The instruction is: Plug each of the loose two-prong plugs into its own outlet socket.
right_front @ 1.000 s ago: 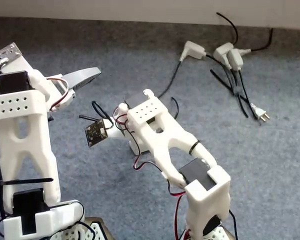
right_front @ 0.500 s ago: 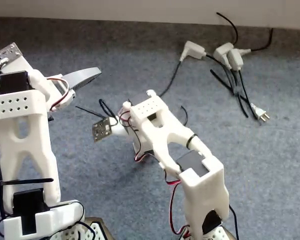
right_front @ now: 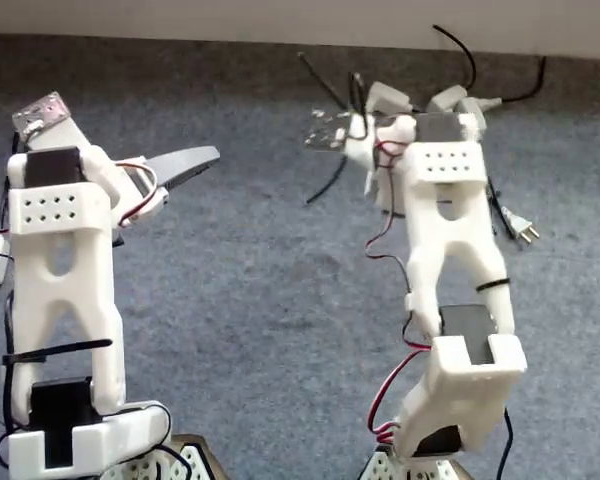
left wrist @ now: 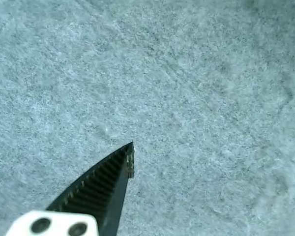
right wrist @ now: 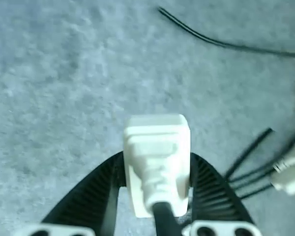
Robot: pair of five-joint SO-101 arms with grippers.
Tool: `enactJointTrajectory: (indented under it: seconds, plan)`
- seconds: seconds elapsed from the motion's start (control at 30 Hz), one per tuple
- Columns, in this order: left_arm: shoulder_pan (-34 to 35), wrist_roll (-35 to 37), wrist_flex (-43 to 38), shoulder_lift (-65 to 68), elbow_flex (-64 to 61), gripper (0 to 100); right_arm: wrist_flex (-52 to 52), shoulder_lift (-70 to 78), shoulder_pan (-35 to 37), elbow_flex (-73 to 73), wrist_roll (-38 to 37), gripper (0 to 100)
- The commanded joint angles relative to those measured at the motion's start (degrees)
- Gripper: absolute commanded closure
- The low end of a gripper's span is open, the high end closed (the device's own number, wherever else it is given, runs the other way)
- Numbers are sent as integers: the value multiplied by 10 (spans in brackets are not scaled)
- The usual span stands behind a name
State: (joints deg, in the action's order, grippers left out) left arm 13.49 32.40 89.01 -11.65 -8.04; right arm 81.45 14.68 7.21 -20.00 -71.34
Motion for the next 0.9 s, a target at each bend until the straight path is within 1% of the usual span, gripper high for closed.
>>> enactJointTrajectory:
  seconds: [0.0,0.1,0.2,0.47,0.6,0.67,0.77,0.87]
  plan:
    - [-29,-3,-30,-15,-13,299,-80,-7,-65,-73,-17,879]
    - [-38,-4,-33,-15,-21,299,-169,46,-90,-110,-20,879]
    - [-42,-4,-31,-15,-22,299,-240,118,-93,-164,-19,879]
    - [-41,-4,-42,-16,-49,299,-407,399,-90,-374,-19,878]
    - [-41,-4,-67,-16,-64,299,-451,538,-89,-504,-18,870]
    - [-41,-4,-74,-16,-69,299,-460,596,-89,-563,-16,817]
    - [-41,-3,-83,-16,-76,299,-459,655,-89,-644,12,717]
    - [-42,-3,-95,-16,-86,299,-458,681,-94,-699,18,695]
